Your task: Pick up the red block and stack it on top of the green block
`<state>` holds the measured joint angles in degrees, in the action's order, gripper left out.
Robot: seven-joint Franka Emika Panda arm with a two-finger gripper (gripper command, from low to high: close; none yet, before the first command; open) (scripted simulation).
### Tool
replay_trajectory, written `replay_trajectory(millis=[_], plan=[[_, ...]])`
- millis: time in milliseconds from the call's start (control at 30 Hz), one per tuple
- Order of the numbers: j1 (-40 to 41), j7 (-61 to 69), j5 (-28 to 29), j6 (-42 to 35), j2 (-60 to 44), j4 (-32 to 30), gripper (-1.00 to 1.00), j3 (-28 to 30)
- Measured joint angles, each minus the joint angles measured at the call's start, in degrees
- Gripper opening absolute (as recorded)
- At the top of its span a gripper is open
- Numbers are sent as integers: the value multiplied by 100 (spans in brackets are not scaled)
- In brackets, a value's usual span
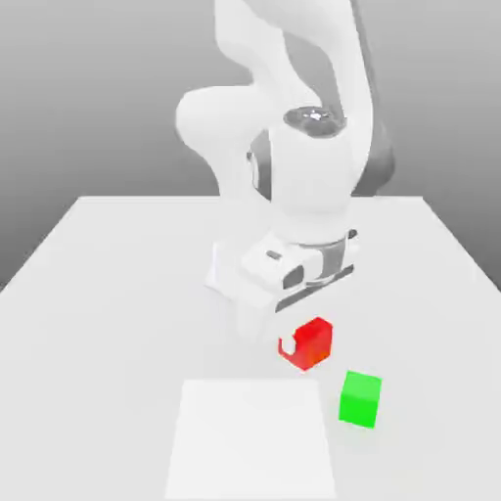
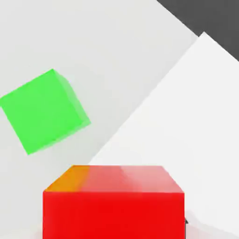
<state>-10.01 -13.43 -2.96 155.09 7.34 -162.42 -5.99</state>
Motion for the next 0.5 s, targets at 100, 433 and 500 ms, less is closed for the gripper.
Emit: replay_trajectory(millis=[100, 433, 500], plan=[[-206, -65, 2, -131, -28, 160, -100, -206], [-392, -569, 623, 874, -1273, 380, 100, -311], [-392, -569, 623, 874, -1273, 380, 100, -311]])
